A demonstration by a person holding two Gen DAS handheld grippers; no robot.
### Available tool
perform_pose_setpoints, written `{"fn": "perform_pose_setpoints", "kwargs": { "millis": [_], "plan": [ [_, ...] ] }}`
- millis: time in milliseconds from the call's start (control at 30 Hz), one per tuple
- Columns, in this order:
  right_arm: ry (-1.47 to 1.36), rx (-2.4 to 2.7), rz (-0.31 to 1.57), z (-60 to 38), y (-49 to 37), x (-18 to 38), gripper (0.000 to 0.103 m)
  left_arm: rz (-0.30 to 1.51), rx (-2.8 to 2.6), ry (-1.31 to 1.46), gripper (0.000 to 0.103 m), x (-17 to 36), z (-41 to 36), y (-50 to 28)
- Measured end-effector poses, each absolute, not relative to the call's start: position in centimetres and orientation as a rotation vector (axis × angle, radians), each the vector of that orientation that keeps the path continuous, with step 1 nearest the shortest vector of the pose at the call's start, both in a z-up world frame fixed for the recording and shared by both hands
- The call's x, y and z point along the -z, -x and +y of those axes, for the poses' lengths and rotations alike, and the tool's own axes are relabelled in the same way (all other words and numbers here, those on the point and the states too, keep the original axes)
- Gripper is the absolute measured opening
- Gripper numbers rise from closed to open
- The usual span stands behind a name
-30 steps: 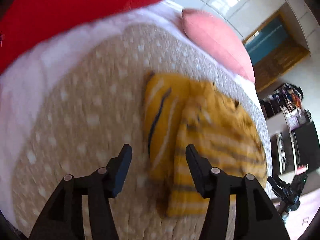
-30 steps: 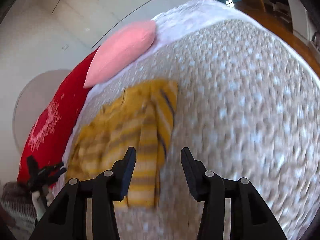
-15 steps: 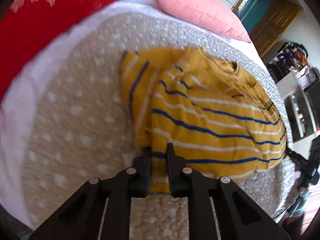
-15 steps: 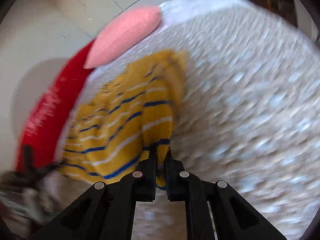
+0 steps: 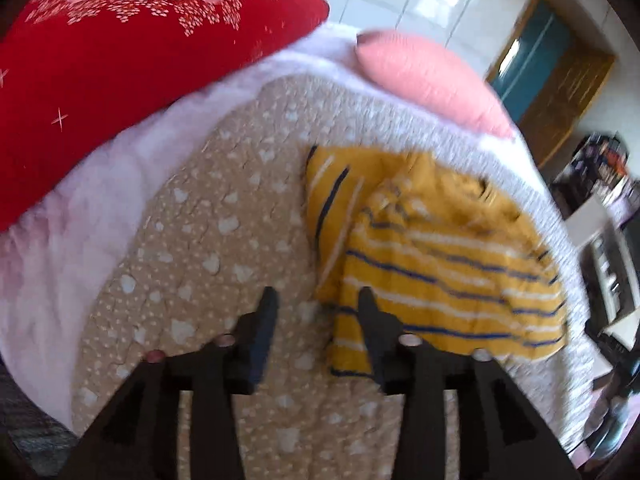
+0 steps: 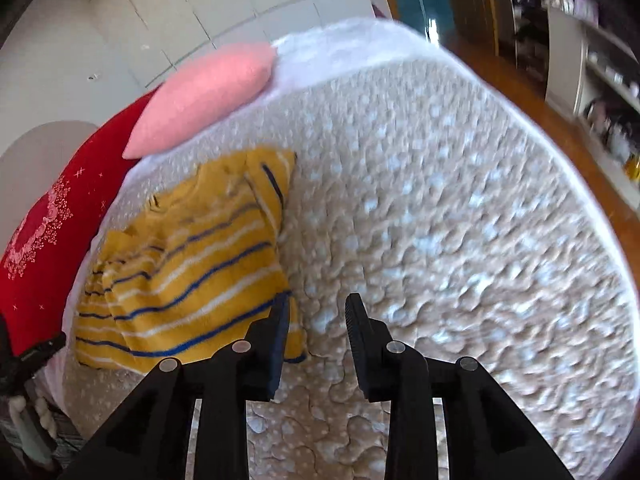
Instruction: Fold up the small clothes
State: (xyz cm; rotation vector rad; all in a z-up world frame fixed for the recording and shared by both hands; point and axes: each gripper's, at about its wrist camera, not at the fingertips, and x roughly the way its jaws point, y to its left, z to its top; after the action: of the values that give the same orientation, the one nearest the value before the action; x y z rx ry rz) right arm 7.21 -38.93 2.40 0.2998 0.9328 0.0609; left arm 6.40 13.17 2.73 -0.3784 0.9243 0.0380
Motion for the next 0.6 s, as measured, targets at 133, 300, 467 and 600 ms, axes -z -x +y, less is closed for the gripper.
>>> {"fn": "perform_pose_setpoints", "kwargs": {
  "millis": [133,300,467,600],
  "plan": [
    [-0.292,-0.151,0.902,-35.4,-6.9,-4.9,0.031,0.877,0.016,0.498,0.045,-1.5,12.4,-6.8],
    [-0.209,-0.287,0.920,-26.8,-8.2,-5.9,0.035,0.844,0.073,0.600,0.042,1.7,12.0,-8.7],
    [-0.156,-0.435,0.996,-17.1,-12.1,-4.5,0.038,0.811,0.146,0.641,0.025,2.7,13.0,-8.2],
    [-0.085,-0.509,1.045,-9.3,-16.5,-2.2,0.038,0.780,0.182,0.677,0.025,2.5,14.8,-7.8]
  ]
}}
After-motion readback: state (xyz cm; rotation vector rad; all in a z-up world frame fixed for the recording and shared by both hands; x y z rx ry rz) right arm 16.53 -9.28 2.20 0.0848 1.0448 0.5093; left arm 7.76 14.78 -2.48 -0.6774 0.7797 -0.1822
